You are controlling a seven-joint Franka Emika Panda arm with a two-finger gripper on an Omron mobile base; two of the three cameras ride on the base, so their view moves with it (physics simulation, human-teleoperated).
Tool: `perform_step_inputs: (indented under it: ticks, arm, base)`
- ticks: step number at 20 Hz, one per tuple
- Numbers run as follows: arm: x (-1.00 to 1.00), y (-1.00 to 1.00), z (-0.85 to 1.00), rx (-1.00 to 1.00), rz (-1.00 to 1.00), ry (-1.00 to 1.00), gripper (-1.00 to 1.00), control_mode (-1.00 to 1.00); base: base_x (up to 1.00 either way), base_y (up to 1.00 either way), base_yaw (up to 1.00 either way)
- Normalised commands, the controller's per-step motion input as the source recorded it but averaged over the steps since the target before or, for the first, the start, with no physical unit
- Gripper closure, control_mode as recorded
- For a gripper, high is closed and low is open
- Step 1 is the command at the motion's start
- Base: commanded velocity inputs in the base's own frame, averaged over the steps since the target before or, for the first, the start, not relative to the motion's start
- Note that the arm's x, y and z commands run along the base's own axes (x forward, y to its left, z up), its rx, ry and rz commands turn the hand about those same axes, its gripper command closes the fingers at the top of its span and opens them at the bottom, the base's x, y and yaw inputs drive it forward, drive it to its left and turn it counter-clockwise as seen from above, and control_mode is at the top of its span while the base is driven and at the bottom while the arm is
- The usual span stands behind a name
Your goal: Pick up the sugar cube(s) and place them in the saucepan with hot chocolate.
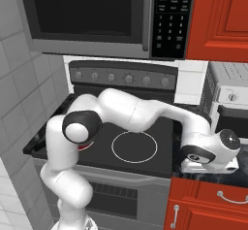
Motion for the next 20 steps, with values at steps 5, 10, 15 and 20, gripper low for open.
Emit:
perform_step_inputs:
  ticks: [5,10,15,20]
  arm:
    - [0.73,0.26,0.0,-0.19,0.03,0.17,-1.0,-1.0]
    - [0.48,0.01,-0.01,-0.05,0.01,0.14,-1.0,-1.0]
    - [0.43,-0.26,0.0,0.0,0.0,0.02,-1.0,-1.0]
    - [0.27,-0.58,-0.01,0.04,-0.03,0.01,-1.0,-1.0]
  base:
    - [0.0,0.0,0.0]
    - [0.0,0.0,0.0]
    - [0.0,0.0,0.0]
    - [0.0,0.0,0.0]
